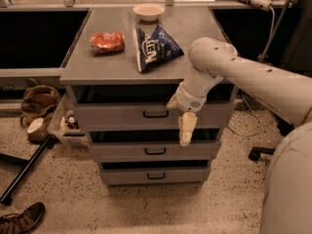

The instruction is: Close top drawer

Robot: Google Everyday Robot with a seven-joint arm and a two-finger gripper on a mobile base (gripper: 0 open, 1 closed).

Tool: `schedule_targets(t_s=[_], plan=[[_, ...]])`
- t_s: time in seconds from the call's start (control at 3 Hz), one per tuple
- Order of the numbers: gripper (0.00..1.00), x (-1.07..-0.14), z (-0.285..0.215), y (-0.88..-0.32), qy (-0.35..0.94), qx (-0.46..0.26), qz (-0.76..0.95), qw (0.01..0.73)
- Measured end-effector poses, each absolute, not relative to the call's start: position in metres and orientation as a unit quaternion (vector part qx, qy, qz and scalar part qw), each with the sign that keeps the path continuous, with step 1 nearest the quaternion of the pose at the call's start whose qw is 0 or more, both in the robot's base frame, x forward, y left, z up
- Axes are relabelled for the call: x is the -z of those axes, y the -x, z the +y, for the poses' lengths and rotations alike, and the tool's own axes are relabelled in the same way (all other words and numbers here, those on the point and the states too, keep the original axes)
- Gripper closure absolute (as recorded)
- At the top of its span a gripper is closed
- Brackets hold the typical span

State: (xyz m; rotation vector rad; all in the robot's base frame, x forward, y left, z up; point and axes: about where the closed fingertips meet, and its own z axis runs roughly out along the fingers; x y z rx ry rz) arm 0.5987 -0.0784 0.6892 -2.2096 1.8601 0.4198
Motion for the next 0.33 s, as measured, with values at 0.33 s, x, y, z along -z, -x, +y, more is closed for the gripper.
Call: schedule_targets(t_s=[0.33], plan=[[0.0,-0.6892,-0.0784,-0.5987,0.752,-0.143,0.633,0.111]])
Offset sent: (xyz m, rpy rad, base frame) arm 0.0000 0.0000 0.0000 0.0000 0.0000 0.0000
